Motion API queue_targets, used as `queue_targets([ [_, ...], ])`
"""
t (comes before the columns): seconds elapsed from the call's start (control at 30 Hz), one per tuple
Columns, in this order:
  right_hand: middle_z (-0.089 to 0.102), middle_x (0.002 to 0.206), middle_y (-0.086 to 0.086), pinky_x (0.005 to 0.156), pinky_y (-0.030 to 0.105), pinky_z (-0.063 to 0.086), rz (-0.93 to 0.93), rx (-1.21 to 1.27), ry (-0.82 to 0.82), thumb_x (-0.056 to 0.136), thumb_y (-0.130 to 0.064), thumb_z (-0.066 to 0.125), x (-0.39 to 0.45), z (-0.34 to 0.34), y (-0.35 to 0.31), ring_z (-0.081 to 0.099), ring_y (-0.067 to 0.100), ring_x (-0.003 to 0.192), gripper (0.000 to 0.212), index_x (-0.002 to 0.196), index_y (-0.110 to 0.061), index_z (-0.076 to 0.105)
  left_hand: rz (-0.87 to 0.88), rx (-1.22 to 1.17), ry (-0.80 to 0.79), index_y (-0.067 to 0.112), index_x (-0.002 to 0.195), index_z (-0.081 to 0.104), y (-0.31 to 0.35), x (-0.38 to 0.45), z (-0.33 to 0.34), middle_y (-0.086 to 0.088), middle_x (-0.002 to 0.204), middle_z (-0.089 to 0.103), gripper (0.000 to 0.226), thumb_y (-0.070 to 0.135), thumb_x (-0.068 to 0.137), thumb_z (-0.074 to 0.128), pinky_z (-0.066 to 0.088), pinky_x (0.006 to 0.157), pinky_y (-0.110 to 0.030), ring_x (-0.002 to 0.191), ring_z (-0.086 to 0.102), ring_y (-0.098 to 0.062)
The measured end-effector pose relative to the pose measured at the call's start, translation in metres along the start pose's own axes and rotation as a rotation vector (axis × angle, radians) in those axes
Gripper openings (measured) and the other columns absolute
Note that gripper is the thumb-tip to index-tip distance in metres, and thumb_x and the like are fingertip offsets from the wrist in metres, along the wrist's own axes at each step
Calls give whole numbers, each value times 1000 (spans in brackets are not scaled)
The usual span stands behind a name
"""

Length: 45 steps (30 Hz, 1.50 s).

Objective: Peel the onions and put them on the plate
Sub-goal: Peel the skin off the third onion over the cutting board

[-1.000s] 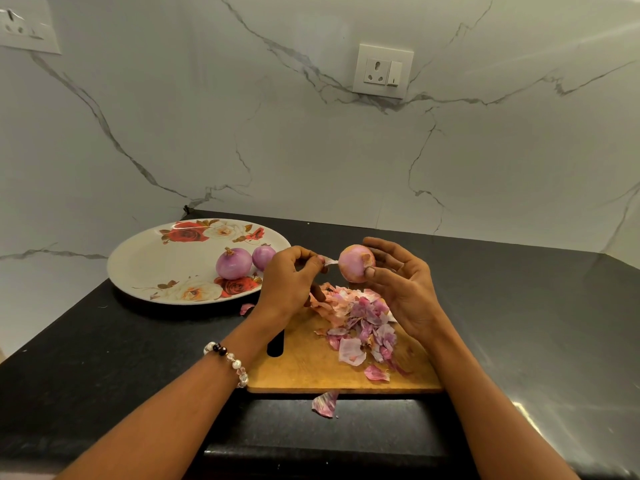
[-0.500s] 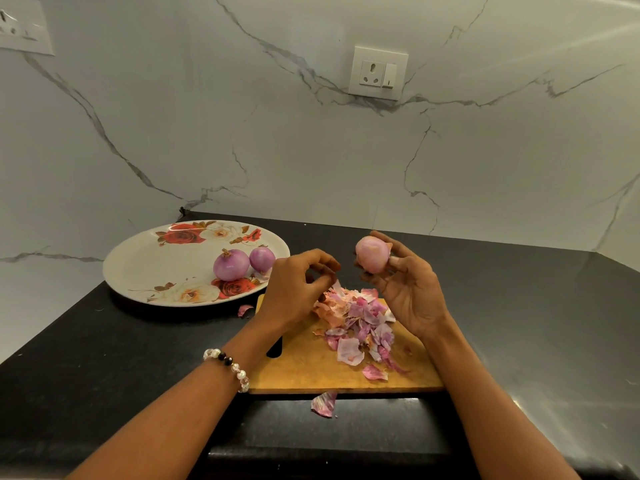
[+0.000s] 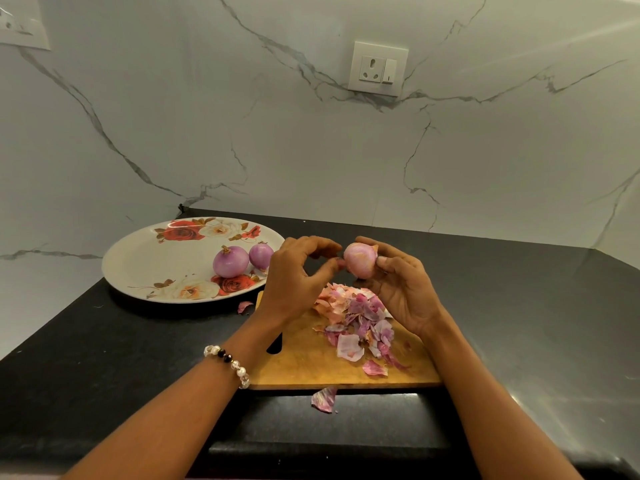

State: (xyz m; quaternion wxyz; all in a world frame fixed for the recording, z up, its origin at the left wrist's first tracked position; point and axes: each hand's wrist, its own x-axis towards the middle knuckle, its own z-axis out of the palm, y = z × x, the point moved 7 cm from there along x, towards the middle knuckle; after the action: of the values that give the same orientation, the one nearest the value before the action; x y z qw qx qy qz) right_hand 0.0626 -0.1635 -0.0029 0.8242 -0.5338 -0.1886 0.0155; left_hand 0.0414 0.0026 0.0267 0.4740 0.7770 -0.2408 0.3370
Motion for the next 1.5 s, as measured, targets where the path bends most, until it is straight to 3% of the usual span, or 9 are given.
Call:
queue_targets([
  [0.13,65,120,16,72,35,62,19,-65,-25,83,-10,55,0,4,1,67,35,102,33,113,-3,66,13,-76,-14,23,97,67,4,0,1,14,93,63,17,26,81,73,48,65,-11,86,61,-8],
  [0.3,63,121,19,74,37,62,26,-107,-30,91,-3,55,0,5,2,67,35,101,25,113,-3,67,38,-31,17,16,89,72,2,1,-2,4,90,65,14,17,77,77,47,63,-8,79,62,-8],
  [0.4,63,119,19,75,38,63,34,-139,-20,97,5,46,-1,4,3,68,35,100,27,113,-3,67,66,15,10,11,89,72,4,0,0,2,90,62,13,12,77,77,45,64,-5,79,58,-6],
  [0.67,63,123,23,83,40,61,70,-192,-31,97,5,47,-2,3,6,65,38,109,28,115,-4,67,18,109,-110,9,88,64,-4,-2,14,1,100,48,17,-4,79,65,44,71,-4,89,51,-11],
  [0.87,68,115,19,85,39,60,81,-233,-56,85,-9,68,-2,6,8,68,35,105,33,117,-7,67,-48,66,-221,19,91,56,-10,-3,22,2,106,43,21,-1,83,58,50,84,-24,101,48,-18],
  [1.07,65,118,25,86,39,60,93,-155,-51,83,-12,65,-2,4,9,68,34,103,36,117,1,65,-62,-4,-273,28,91,52,-8,-4,25,4,106,43,19,14,79,46,50,83,-30,100,44,-17],
  [1.17,65,116,26,81,36,61,103,-93,-35,87,-11,64,-2,3,9,69,33,99,33,117,3,64,-64,-60,-280,34,90,50,-6,-4,25,4,106,44,22,15,80,47,49,83,-29,101,46,-17],
  [1.3,63,111,27,61,28,61,86,-46,18,82,-15,61,-1,3,4,70,30,83,40,116,7,62,-40,-66,-266,40,89,48,-8,-3,24,5,107,44,32,9,81,51,48,82,-28,102,47,-18],
  [1.5,65,103,21,58,26,60,60,12,118,78,-17,60,-2,-2,0,71,29,75,36,108,2,62,-51,-72,-244,40,86,47,-5,-2,23,5,104,46,30,10,79,47,51,82,-34,98,47,-19],
])
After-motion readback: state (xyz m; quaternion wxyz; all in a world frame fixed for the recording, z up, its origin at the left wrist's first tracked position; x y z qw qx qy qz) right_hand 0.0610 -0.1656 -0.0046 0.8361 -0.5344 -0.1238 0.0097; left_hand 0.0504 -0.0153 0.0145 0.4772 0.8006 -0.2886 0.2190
